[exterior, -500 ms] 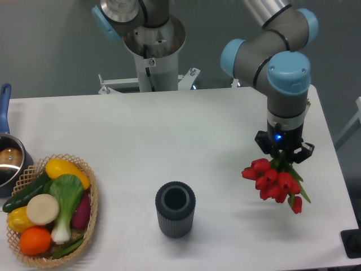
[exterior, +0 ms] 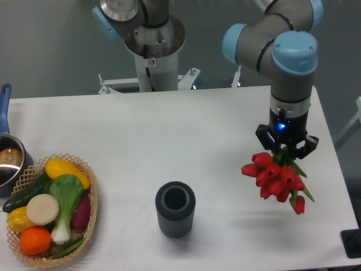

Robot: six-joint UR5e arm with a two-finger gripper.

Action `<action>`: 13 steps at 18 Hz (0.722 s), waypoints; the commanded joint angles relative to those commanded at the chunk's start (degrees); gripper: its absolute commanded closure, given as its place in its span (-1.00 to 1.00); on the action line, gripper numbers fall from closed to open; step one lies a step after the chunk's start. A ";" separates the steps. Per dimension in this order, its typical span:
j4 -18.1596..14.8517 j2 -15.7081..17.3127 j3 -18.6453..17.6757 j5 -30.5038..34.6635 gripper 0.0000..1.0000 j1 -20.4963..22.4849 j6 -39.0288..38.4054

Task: Insert the flowers into the vase
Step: 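Carry the red tulip bunch with the gripper toward the grey vase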

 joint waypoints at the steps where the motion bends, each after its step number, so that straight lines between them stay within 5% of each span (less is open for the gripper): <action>1: 0.28 0.00 0.79 -6.19 1.00 0.18 -1.52; 7: 0.81 -0.61 1.68 -35.75 1.00 2.28 -8.21; 13: 6.08 -1.05 1.59 -50.88 1.00 2.37 -8.39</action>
